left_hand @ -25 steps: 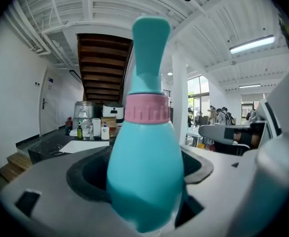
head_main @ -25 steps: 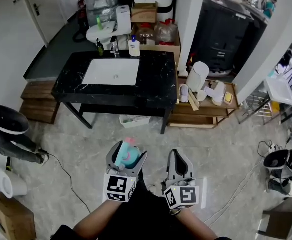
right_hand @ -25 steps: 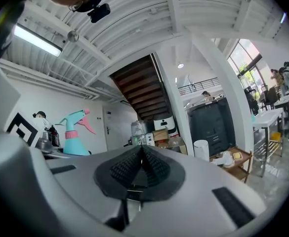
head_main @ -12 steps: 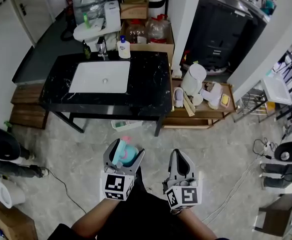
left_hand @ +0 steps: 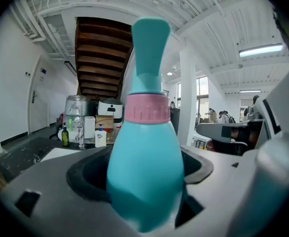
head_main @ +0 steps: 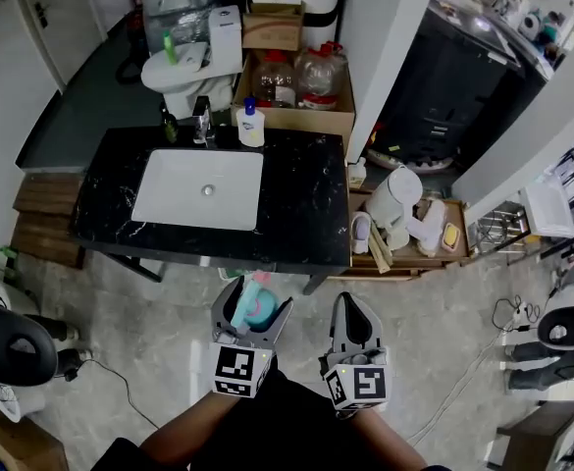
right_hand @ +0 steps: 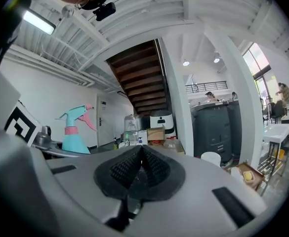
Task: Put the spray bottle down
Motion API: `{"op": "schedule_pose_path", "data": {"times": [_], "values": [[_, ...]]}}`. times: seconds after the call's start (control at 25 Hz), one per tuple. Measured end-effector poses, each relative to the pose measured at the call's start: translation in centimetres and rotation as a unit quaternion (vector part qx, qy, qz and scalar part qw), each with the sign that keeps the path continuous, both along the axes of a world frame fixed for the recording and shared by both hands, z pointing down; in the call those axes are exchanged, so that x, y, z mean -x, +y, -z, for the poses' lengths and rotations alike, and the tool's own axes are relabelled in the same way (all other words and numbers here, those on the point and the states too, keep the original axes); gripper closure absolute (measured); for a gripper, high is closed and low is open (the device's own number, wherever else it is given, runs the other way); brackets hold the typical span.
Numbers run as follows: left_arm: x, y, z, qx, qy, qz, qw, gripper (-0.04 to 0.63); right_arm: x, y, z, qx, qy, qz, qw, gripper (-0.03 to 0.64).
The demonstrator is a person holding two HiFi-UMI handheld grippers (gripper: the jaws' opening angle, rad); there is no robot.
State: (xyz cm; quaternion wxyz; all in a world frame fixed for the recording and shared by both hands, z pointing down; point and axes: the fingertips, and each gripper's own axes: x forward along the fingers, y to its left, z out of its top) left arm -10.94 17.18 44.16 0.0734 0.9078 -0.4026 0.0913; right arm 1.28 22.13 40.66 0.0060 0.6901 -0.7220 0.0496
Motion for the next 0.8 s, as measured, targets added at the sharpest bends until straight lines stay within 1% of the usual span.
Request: {"op": "schedule_pose_path", "data": {"times": [0.12, 0.32, 0.48, 0.68, 0.8], "values": [[-0.1, -3.7, 0.6, -0.004, 0.006, 0.001, 1.0, 0.19, 0.5, -4.1, 0.5, 0.0, 0.016, 0.008, 1.0, 0.601], [-0.2, -9.5, 1.5, -0.016, 0.009, 0.011, 0.9998, 0.19, 1.1, -10.7, -0.3, 0.019, 0.021, 0.011, 1.0, 0.601], [-0.7, -13.2, 1.8, -0.019, 0.016, 0.011, 0.9996, 0.19, 1.8, -14.9, -1.1, 0.034, 0.025, 0.025, 0.999, 0.601], [-0.3, -16.3, 3.1, -0.039, 0.011, -0.006, 0.9992, 0.19, 0.6, -18.9, -2.6, 0.055, 0.004, 0.002, 0.998, 0.601], [0.1, -17.5, 3.6, -0.044, 0.016, -0.008, 0.9989, 0.19, 0.5, -20.4, -2.9, 0.056, 0.005, -0.002, 0.998, 0.601]]}}
